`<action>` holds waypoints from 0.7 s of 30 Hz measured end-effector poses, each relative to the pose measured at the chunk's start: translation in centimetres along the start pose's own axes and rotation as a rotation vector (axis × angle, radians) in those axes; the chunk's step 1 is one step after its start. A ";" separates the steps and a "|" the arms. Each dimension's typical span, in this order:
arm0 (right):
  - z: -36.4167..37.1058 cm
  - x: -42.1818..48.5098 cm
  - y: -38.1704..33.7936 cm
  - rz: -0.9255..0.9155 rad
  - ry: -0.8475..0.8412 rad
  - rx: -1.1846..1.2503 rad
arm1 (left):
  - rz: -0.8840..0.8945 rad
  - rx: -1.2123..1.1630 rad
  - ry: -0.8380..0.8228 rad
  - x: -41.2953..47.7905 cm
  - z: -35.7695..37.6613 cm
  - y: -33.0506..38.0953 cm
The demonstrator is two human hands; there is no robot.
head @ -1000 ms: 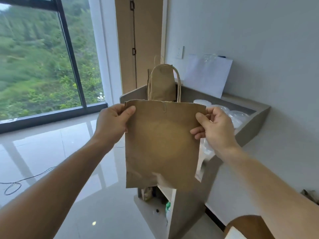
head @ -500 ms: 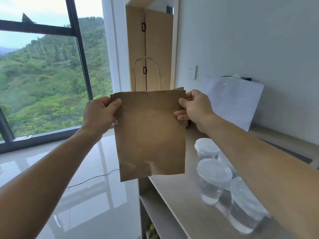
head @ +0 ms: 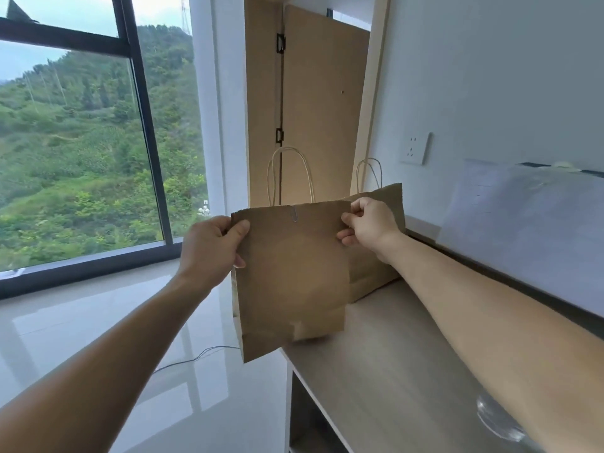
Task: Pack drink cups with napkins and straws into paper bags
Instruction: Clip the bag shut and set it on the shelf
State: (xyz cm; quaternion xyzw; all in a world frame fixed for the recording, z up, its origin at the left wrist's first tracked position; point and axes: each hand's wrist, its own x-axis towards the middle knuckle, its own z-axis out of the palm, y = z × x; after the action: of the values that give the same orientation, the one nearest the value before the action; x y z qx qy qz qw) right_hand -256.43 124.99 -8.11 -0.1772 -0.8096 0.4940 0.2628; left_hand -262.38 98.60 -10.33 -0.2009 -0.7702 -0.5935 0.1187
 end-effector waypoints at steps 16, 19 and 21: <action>4.4 9.5 1.7 -0.108 0.101 -0.217 | -0.020 -0.032 -0.054 6.9 4.3 -5.8; 3.4 9.7 2.0 -0.154 0.167 -0.300 | -0.013 -0.056 -0.093 6.7 5.6 -5.7; 2.8 9.6 2.0 -0.184 0.180 -0.360 | 0.001 -0.051 -0.085 6.7 6.1 -5.7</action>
State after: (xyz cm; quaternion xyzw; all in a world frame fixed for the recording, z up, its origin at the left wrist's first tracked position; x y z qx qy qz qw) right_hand -265.74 129.13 -8.54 -0.1901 -0.8709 0.2975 0.3420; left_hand -270.57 104.35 -14.02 -0.2294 -0.7590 -0.6040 0.0808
